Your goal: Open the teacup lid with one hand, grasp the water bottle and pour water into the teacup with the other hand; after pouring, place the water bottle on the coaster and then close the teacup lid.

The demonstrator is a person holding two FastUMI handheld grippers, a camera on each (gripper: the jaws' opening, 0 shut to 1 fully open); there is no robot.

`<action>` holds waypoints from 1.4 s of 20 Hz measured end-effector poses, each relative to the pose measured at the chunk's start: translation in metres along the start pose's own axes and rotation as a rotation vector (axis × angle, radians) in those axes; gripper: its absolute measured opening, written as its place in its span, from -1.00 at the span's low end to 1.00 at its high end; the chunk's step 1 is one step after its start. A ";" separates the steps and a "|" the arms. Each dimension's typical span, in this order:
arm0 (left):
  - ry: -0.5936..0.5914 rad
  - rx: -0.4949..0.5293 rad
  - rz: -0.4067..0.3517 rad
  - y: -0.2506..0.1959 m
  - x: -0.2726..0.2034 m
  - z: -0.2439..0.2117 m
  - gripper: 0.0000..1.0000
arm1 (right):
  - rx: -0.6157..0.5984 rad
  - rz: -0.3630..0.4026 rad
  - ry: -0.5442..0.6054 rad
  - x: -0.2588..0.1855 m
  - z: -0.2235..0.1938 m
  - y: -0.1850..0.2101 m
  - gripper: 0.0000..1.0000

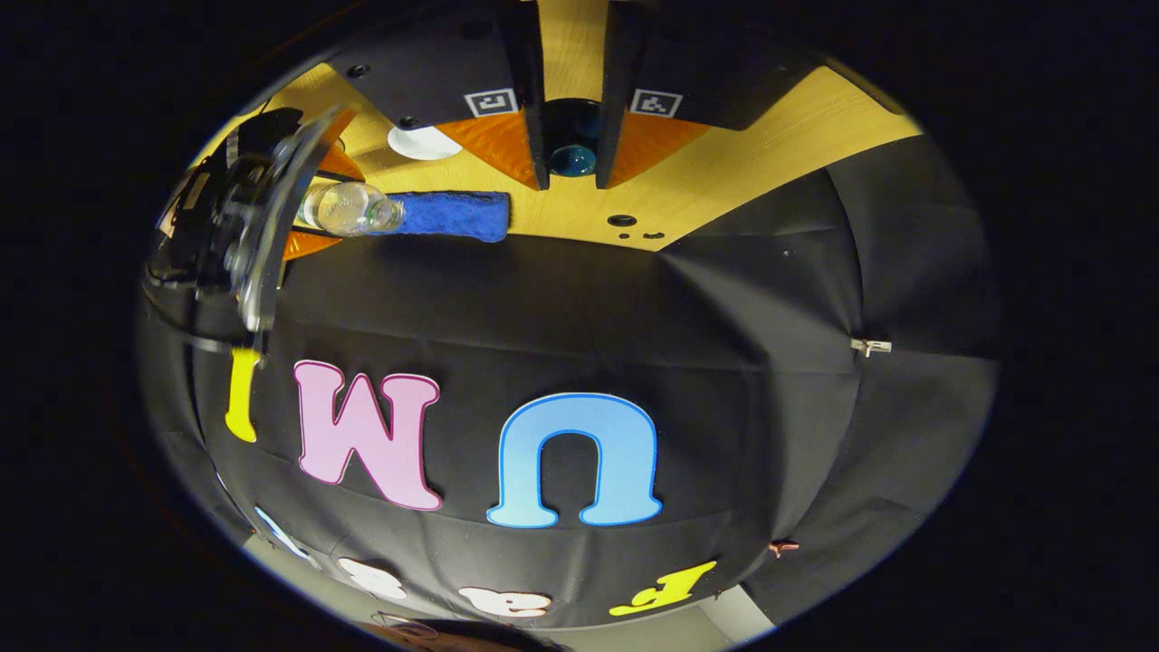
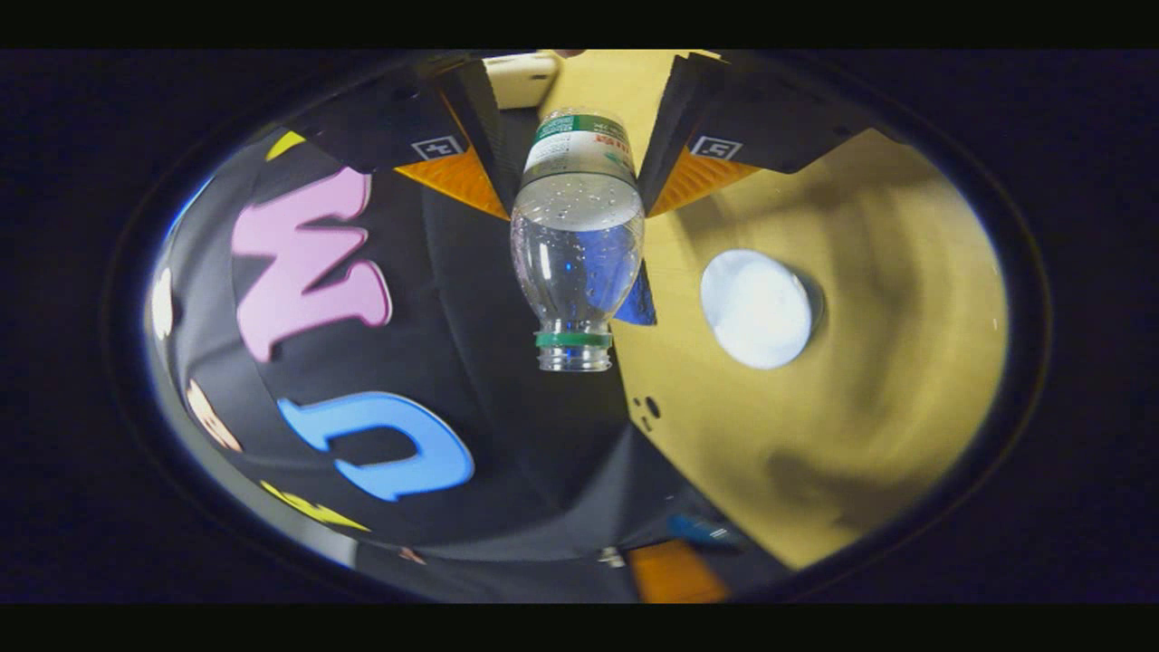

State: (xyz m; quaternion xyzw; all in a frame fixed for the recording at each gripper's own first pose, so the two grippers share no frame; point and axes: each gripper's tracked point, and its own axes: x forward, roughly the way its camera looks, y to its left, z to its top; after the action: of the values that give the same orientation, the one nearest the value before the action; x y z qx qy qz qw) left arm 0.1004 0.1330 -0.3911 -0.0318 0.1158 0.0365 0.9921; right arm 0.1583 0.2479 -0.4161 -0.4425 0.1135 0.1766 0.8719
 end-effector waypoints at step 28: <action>0.023 0.014 -0.126 -0.086 0.021 -0.006 -0.46 | 1.153 -0.043 -0.007 -0.001 -0.071 -0.032 0.57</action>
State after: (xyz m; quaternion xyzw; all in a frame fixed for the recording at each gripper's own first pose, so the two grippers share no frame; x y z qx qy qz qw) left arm 0.1267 0.0486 -0.3971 -0.0326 0.1254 -0.0271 0.9912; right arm 0.1671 0.1726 -0.4335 0.1026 0.1794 0.0698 0.9759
